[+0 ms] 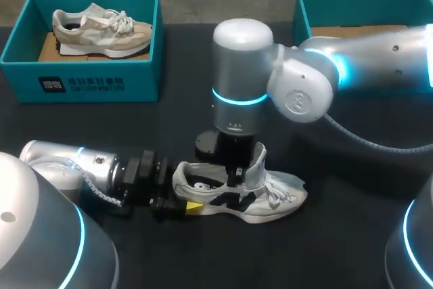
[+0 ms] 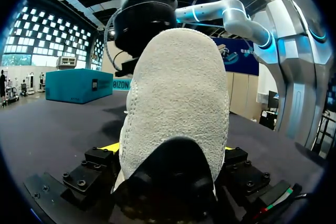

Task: Take the shoe out of the shoebox, open the shoe tongue, remove and reinsert the insole, then place the shoe into the shoebox

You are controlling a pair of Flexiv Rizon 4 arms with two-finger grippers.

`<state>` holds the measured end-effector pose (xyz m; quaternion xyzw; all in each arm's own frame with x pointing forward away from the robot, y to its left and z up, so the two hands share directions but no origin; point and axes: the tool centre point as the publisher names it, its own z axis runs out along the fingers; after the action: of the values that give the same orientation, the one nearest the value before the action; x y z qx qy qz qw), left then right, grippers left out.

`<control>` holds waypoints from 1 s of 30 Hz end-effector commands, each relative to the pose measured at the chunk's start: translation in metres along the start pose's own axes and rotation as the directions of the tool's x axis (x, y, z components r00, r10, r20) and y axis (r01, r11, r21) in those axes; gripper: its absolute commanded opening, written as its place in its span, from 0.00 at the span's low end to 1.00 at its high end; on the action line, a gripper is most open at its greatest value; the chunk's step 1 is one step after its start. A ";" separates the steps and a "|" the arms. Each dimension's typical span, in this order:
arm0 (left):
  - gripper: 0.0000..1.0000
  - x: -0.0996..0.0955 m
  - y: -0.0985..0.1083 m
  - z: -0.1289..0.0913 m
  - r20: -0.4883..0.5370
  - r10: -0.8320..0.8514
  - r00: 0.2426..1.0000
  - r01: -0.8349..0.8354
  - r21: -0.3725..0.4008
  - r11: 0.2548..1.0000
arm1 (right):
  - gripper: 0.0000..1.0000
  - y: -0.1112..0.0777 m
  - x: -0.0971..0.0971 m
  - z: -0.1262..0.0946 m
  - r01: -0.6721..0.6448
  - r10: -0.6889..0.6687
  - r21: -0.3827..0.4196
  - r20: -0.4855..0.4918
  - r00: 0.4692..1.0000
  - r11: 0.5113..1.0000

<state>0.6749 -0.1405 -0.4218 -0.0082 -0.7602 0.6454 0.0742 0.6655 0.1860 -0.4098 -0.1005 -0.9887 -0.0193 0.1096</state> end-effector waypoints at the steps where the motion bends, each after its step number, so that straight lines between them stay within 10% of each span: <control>1: 0.00 -0.001 0.001 0.001 0.001 -0.002 1.000 0.002 0.000 1.000 | 0.00 -0.007 0.026 0.013 0.026 -0.018 -0.084 0.092 0.996 0.996; 30: 0.00 -0.001 0.001 0.001 0.001 -0.002 1.000 0.002 0.000 1.000 | 0.00 -0.022 0.023 -0.036 0.356 -0.124 -0.448 0.467 0.875 0.820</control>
<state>0.6738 -0.1397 -0.4211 -0.0081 -0.7600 0.6456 0.0744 0.6536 0.1775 -0.3704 -0.0071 -0.9695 -0.2090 -0.1277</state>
